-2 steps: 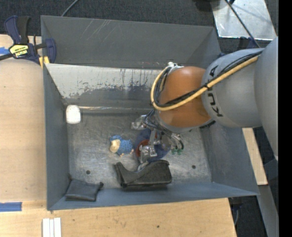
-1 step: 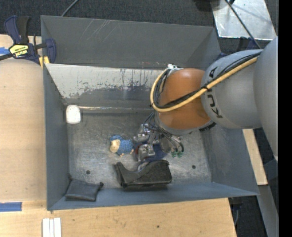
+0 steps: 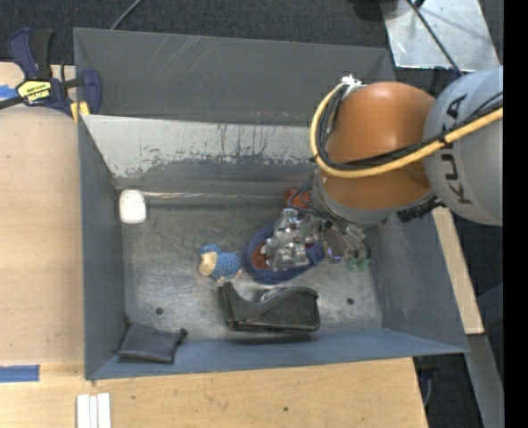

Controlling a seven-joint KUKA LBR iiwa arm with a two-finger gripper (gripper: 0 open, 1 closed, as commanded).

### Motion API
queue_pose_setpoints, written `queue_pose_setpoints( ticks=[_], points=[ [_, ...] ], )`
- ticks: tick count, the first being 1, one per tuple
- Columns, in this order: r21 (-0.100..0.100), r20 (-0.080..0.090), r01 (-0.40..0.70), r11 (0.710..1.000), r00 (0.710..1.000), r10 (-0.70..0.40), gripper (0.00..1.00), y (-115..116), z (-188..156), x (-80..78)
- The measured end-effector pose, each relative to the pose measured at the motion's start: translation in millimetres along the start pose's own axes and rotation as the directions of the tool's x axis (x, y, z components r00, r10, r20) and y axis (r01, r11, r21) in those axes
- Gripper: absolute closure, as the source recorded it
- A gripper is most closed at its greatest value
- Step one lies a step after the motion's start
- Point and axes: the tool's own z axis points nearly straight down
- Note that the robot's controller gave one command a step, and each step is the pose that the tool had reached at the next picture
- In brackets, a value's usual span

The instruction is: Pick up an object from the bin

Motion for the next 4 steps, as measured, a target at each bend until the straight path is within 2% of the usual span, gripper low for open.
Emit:
queue_pose_setpoints(
  ticks=[1, 2, 3, 4],
  points=[
    [0.0, -0.009, 0.0, 1.0, 1.0, 0.0, 0.0, 0, 4, 1.4],
    [0.003, -0.009, -0.281, 0.96, 0.96, 0.281, 0.0, -52, 110, -50.3],
    [0.002, -0.004, -0.278, 0.961, 0.961, 0.278, 1.0, -52, 106, -52.1],
    [0.002, 0.002, -0.294, 0.956, 0.956, 0.294, 1.0, -76, 2, -50.0]
  ],
)
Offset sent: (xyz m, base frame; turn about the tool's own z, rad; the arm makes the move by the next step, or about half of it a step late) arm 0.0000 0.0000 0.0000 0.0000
